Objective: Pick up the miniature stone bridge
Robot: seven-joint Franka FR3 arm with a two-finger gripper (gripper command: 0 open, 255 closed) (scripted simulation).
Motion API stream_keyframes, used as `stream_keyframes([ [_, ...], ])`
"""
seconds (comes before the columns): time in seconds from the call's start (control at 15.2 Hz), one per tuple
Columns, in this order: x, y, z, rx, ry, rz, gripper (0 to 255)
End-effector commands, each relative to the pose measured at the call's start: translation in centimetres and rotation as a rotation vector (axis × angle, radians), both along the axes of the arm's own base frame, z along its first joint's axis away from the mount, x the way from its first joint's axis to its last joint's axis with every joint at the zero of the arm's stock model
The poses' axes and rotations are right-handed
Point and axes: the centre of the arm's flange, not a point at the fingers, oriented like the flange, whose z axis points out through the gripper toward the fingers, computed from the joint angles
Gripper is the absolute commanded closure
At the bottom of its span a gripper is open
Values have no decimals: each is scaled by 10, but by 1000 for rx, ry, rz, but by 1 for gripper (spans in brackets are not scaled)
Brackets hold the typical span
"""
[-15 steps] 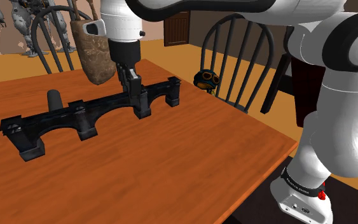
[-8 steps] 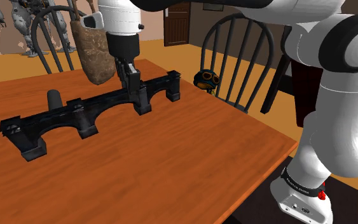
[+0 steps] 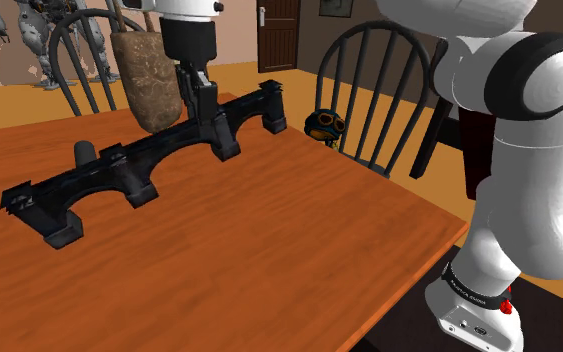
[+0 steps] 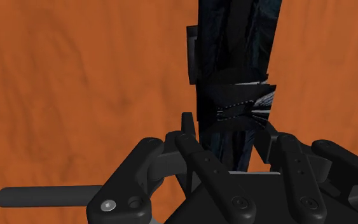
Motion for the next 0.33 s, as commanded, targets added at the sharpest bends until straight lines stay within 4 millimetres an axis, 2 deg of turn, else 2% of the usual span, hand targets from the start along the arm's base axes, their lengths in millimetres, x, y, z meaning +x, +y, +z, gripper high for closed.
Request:
stream_keyframes([
  [0.0, 0, -1, 11, 1, -1, 0, 255],
  [0.13, 0, -1, 21, 1, -1, 0, 255],
  [0.26, 0, -1, 22, 1, -1, 0, 255],
])
